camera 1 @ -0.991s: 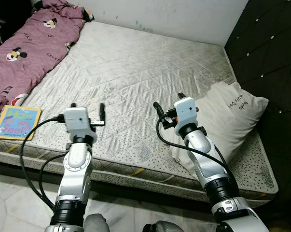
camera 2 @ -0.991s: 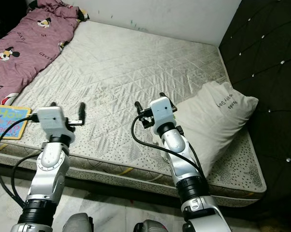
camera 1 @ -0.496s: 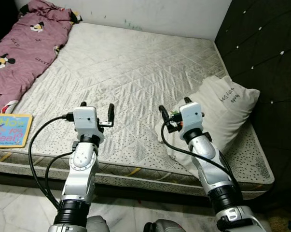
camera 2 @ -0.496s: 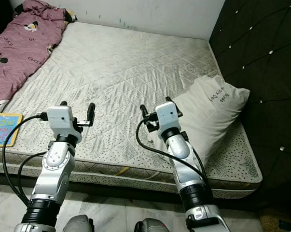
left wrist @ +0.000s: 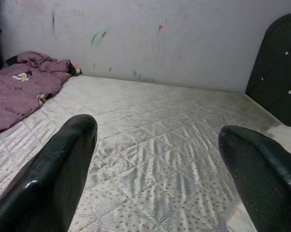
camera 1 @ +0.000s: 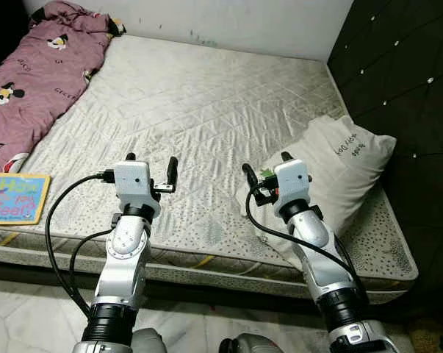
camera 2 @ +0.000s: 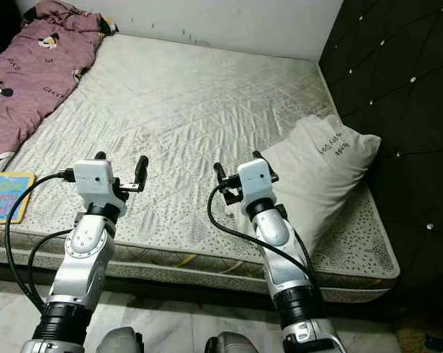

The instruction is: Clean up the room

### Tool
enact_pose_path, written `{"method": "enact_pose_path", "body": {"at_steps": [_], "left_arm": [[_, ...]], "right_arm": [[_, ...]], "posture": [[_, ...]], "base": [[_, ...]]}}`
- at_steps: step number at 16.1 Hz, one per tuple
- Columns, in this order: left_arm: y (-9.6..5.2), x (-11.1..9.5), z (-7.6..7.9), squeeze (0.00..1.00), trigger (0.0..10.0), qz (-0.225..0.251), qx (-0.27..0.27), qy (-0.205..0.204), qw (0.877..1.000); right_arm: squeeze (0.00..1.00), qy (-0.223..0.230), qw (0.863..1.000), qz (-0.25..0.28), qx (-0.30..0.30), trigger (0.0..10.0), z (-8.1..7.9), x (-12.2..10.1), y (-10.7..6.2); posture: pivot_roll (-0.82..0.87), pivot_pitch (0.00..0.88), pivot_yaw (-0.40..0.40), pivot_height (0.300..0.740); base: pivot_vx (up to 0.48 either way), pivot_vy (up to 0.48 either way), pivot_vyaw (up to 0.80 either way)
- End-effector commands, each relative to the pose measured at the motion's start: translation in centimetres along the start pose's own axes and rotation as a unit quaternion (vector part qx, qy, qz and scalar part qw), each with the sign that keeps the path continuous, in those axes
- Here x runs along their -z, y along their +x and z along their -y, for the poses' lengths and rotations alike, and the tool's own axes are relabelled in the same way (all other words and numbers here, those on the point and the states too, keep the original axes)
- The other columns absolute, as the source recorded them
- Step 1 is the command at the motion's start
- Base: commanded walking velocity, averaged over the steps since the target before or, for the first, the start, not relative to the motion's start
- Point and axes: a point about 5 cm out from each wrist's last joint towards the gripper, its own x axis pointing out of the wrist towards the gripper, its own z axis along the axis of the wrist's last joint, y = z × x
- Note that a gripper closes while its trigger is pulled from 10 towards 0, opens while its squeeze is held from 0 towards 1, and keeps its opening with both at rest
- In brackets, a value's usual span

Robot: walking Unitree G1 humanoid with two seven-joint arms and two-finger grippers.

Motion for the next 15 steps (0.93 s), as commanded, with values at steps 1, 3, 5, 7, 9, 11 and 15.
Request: {"method": "enact_pose_path", "body": {"at_steps": [1, 3, 5, 7, 9, 11, 15], "left_arm": [[-0.06, -0.19, 0.26, 0.00, 10.0, 0.000, 0.011, 0.003, 1.000], [-0.08, -0.17, 0.28, 0.00, 10.0, 0.001, 0.013, 0.002, 1.000], [-0.06, -0.18, 0.32, 0.00, 10.0, 0.001, 0.014, 0.002, 1.000], [-0.01, -0.18, 0.37, 0.00, 10.0, 0.002, 0.015, 0.001, 1.000], [0.04, -0.23, 0.41, 0.00, 10.0, 0.002, 0.014, 0.001, 1.000], [0.08, -0.25, 0.43, 0.00, 10.0, 0.002, 0.013, 0.000, 1.000], [0.13, -0.29, 0.52, 0.00, 10.0, 0.003, 0.013, -0.004, 1.000]], "right_arm": [[0.00, -0.005, 1.000, -0.001, 0.007, 10.0, 0.36, -0.16, -0.11], [0.00, -0.004, 1.000, -0.001, 0.007, 10.0, 0.34, -0.11, -0.15], [0.00, -0.004, 1.000, -0.002, 0.007, 10.0, 0.34, -0.12, -0.15], [0.00, -0.004, 1.000, -0.003, 0.007, 10.0, 0.38, -0.10, -0.14], [0.00, -0.005, 1.000, -0.003, 0.007, 10.0, 0.45, -0.15, -0.13], [0.00, -0.005, 1.000, -0.004, 0.008, 10.0, 0.51, -0.17, -0.11], [0.00, -0.007, 1.000, -0.005, 0.008, 10.0, 0.63, -0.20, -0.09]], "posture": [[0.04, 0.000, -0.060, 0.740], [0.04, 0.000, -0.059, 0.740], [0.04, 0.000, -0.059, 0.740], [0.03, 0.000, -0.061, 0.740], [0.03, 0.000, -0.063, 0.740], [0.03, 0.000, -0.064, 0.740], [0.03, 0.000, -0.068, 0.740]], "base": [[0.000, -0.251, 0.00], [0.000, -0.336, 0.00], [0.000, -0.371, 0.00], [0.000, -0.373, 0.00], [0.000, -0.375, 0.00], [0.000, -0.390, 0.00], [0.000, -0.404, 0.00]]}}
